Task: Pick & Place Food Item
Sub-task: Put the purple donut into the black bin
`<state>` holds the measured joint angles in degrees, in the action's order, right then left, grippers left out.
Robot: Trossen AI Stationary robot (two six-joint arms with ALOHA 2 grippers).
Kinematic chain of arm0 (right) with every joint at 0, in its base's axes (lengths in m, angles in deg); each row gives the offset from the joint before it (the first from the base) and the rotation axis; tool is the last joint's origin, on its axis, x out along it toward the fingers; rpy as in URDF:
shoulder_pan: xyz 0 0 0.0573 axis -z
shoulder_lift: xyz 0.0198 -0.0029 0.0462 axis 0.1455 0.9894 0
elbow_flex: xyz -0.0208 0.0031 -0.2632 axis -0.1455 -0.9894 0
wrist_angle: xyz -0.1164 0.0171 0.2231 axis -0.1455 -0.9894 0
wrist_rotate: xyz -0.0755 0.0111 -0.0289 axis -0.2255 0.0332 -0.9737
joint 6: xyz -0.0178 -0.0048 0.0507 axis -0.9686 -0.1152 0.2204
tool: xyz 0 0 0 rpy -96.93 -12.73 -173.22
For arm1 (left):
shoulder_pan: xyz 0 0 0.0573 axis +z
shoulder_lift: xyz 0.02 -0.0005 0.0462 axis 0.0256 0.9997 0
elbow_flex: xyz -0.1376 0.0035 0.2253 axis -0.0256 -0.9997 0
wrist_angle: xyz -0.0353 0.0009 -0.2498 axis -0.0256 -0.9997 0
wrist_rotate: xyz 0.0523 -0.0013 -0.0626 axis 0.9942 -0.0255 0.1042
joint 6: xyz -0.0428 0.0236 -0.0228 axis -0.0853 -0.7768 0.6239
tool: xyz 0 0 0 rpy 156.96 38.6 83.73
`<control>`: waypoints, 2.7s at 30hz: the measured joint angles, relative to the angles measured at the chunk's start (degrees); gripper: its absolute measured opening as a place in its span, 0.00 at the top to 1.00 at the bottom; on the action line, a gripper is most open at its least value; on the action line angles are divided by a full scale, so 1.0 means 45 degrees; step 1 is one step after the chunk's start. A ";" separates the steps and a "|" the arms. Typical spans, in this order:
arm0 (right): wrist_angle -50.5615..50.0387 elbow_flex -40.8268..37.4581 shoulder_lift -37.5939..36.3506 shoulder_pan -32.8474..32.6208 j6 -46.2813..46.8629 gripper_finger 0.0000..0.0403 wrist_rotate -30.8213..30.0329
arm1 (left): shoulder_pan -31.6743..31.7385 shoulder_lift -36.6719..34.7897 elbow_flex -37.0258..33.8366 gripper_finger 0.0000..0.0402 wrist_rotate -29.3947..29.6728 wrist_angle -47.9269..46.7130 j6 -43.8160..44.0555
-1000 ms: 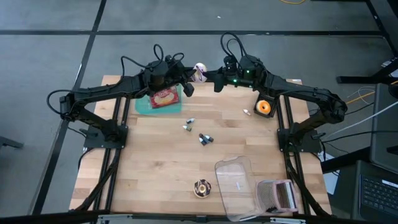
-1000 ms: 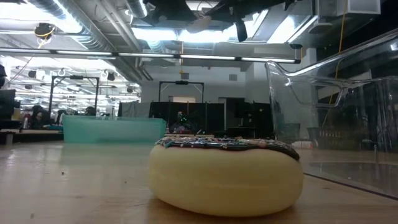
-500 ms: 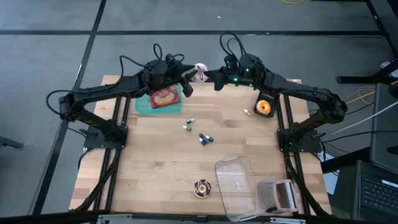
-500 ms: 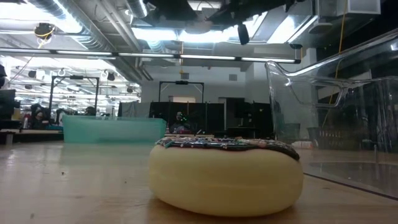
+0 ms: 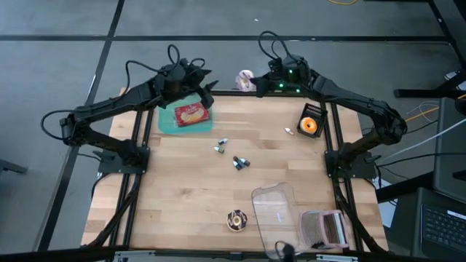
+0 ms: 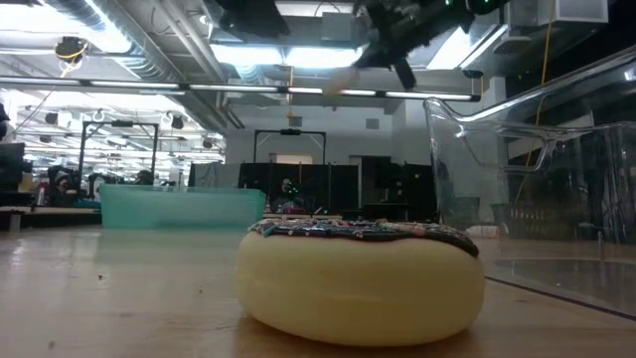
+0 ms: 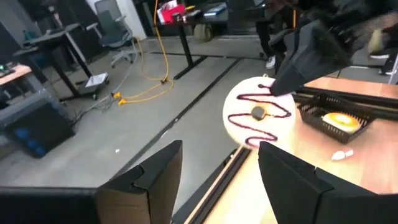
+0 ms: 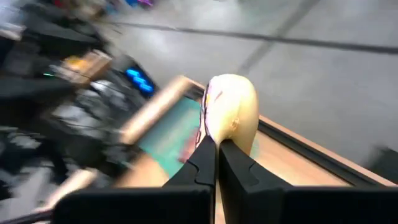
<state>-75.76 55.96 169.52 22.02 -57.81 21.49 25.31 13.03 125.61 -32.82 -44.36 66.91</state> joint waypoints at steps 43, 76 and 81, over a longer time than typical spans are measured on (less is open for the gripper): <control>0.0082 -0.9688 -1.1102 0.2009 0.3023 1.00 -0.3685 | 0.0153 0.0041 -0.0019 0.51 -0.0398 -0.1044 0.1306; -0.6707 -1.0437 -1.2143 0.1841 0.5679 1.00 -0.5513 | 0.0153 0.0046 -0.0024 0.51 -0.0457 -0.1425 0.1551; -0.6036 -1.1251 -1.2143 0.1841 0.5919 1.00 -0.4949 | 0.0153 0.0046 -0.0024 0.51 -0.0494 -0.1425 0.1556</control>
<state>-102.92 5.33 114.88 30.31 -31.18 -0.78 26.00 13.24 125.50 -35.04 -50.77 73.91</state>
